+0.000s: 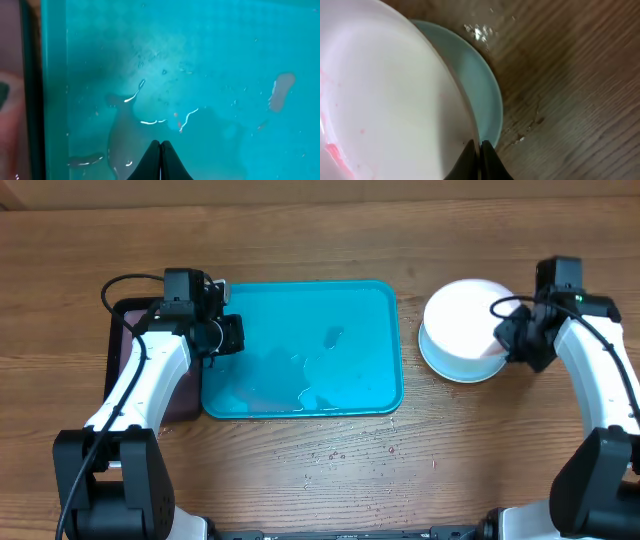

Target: Clean dirty plates on tray and stack at the side

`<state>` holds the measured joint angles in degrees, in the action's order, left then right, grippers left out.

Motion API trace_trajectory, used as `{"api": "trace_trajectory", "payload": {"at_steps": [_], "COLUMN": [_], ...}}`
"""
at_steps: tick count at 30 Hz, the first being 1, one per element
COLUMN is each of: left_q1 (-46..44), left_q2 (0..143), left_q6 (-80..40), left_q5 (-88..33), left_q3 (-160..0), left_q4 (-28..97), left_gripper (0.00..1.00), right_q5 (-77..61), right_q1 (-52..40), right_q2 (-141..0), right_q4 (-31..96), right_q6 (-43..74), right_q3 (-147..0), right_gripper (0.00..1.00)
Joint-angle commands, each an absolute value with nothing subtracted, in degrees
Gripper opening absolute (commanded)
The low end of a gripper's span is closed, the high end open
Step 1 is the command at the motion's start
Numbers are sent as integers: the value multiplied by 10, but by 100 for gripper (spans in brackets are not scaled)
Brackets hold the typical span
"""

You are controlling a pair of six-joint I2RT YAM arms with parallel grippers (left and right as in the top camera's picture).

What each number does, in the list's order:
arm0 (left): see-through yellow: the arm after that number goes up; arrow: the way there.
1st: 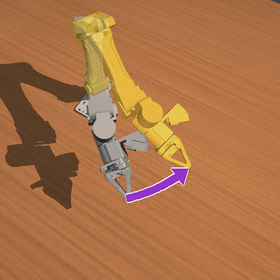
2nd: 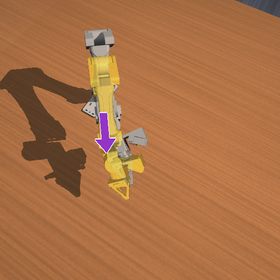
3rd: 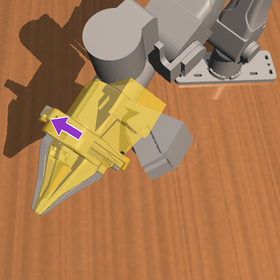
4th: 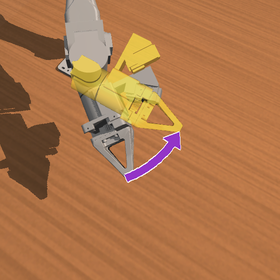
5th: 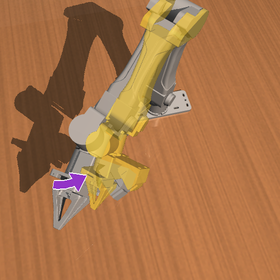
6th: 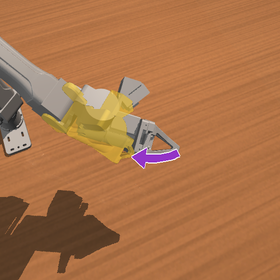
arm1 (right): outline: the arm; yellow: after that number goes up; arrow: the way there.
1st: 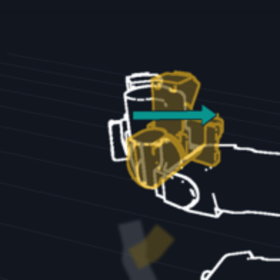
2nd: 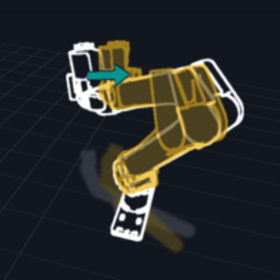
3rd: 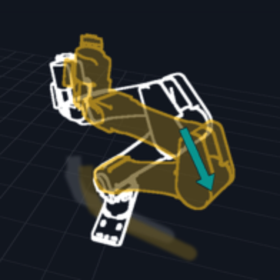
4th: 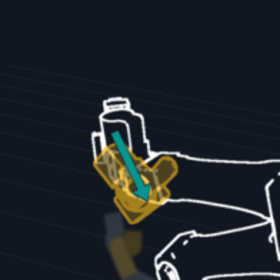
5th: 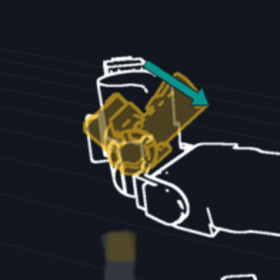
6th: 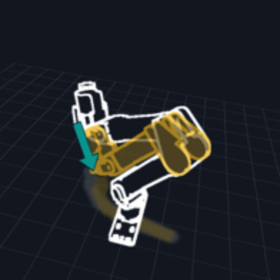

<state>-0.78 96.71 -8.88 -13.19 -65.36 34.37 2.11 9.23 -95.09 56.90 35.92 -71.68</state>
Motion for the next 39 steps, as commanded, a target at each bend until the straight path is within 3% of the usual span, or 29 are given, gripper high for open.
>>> {"api": "trace_trajectory", "payload": {"at_steps": [1,3,4,5,6,9,11,14,18,21,27,33,39], "left_q1": [-8,-8,-8,-8,-8,-8,-8,-7,3,18,34,34,33], "left_q2": [968,968,968,968,968,963,948,918,894,890,864,759,552], "left_q6": [-88,-88,-88,-88,-88,-88,-88,-91,-120,-132,-124,-122,-76], "left_q5": [-122,-122,-122,-122,-122,-123,-123,-119,-112,-100,-83,-79,-113], "left_q3": [-658,-658,-658,-658,-658,-659,-659,-659,-676,-705,-708,-643,-494], "left_q4": [347,347,350,354,358,366,370,380,442,540,655,630,495], "left_gripper": [4,4,4,6,12,27,44,100,100,100,100,100,100], "right_q5": [-1,-1,-1,-2,-2,-36,-174,-248,-197,-139,-60,-32,43], "right_q1": [93,91,91,91,91,90,85,58,11,-32,-82,-114,-183], "right_q2": [-940,-940,-940,-940,-940,-940,-940,-940,-940,-940,-918,-842,-645], "right_q4": [556,560,564,565,565,559,522,500,516,564,602,598,510], "right_q6": [340,340,341,341,341,312,198,121,111,89,132,141,152], "right_q3": [-688,-685,-685,-685,-685,-685,-685,-689,-700,-714,-715,-695,-582], "right_gripper": [4,4,9,36,49,63,70,75,83,99,100,100,100]}}
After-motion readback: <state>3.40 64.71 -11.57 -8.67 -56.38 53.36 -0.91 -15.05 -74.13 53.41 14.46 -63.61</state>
